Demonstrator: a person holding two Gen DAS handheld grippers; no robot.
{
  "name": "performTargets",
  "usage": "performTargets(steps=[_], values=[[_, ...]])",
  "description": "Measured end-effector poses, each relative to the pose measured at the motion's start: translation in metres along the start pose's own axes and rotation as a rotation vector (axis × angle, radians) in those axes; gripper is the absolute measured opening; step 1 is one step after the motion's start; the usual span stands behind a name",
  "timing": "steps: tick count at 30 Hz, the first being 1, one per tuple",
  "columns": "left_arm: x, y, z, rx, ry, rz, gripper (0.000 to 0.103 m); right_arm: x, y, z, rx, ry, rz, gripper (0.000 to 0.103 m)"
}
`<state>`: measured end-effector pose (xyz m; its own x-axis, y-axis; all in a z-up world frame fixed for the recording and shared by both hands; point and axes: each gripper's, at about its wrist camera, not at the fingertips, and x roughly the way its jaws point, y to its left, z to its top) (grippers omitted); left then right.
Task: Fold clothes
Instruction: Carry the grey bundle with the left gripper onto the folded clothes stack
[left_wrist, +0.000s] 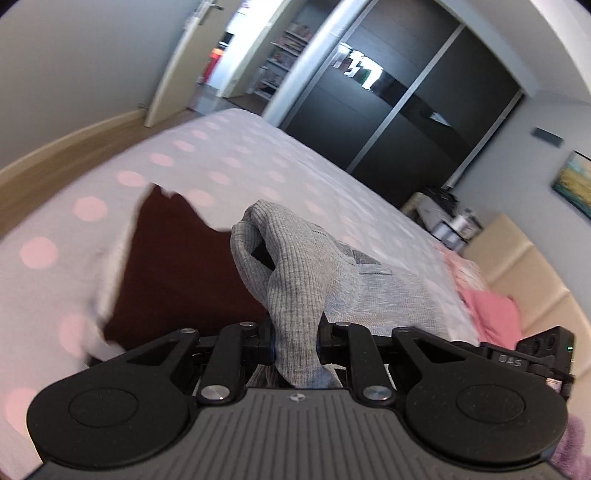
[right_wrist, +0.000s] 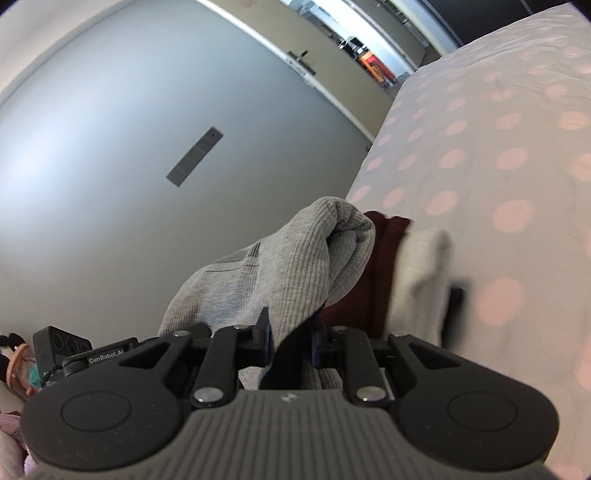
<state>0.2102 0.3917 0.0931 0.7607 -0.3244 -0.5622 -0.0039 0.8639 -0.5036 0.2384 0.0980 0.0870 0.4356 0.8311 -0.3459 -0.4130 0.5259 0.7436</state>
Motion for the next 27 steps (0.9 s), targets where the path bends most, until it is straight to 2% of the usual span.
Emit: performTargets(steps=[3, 7, 11, 14, 19, 20, 21, 22, 23, 24, 25, 27], values=[[0.022, 0.025, 0.02, -0.009, 0.004, 0.035, 0.015, 0.047, 0.001, 0.013, 0.013, 0.021, 0.005, 0.021], [0.053, 0.052, 0.04, 0.007, 0.016, 0.034, 0.015, 0.091, -0.016, 0.027, 0.052, 0.025, -0.003, 0.021], [0.088, 0.073, 0.047, 0.037, 0.059, 0.026, 0.015, 0.113, -0.048, 0.026, 0.092, 0.039, -0.034, 0.021], [0.105, 0.088, 0.039, 0.069, 0.096, 0.027, 0.015, 0.127, -0.071, 0.019, 0.119, 0.055, -0.051, 0.021], [0.106, 0.099, 0.028, 0.053, 0.06, -0.013, 0.021, 0.132, -0.085, 0.011, 0.086, 0.061, -0.056, 0.023], [0.102, 0.097, 0.027, 0.06, 0.047, -0.01, 0.021, 0.129, -0.081, 0.013, 0.064, 0.063, -0.049, 0.025], [0.095, 0.093, 0.026, 0.078, 0.028, 0.0, 0.022, 0.123, -0.077, 0.014, 0.036, 0.059, -0.047, 0.032], [0.085, 0.087, 0.024, 0.106, 0.004, 0.022, 0.027, 0.115, -0.069, 0.015, -0.011, 0.04, -0.057, 0.045], [0.074, 0.082, 0.021, 0.132, -0.026, 0.042, 0.03, 0.106, -0.062, 0.016, -0.061, 0.018, -0.069, 0.049], [0.061, 0.076, 0.018, 0.155, -0.067, 0.057, 0.039, 0.097, -0.055, 0.017, -0.118, -0.012, -0.085, 0.051], [0.05, 0.07, 0.016, 0.174, -0.104, 0.067, 0.042, 0.089, -0.048, 0.017, -0.177, -0.043, -0.1, 0.049], [0.031, 0.059, 0.011, 0.199, -0.157, 0.065, 0.041, 0.076, -0.03, 0.016, -0.304, -0.104, -0.12, 0.043]])
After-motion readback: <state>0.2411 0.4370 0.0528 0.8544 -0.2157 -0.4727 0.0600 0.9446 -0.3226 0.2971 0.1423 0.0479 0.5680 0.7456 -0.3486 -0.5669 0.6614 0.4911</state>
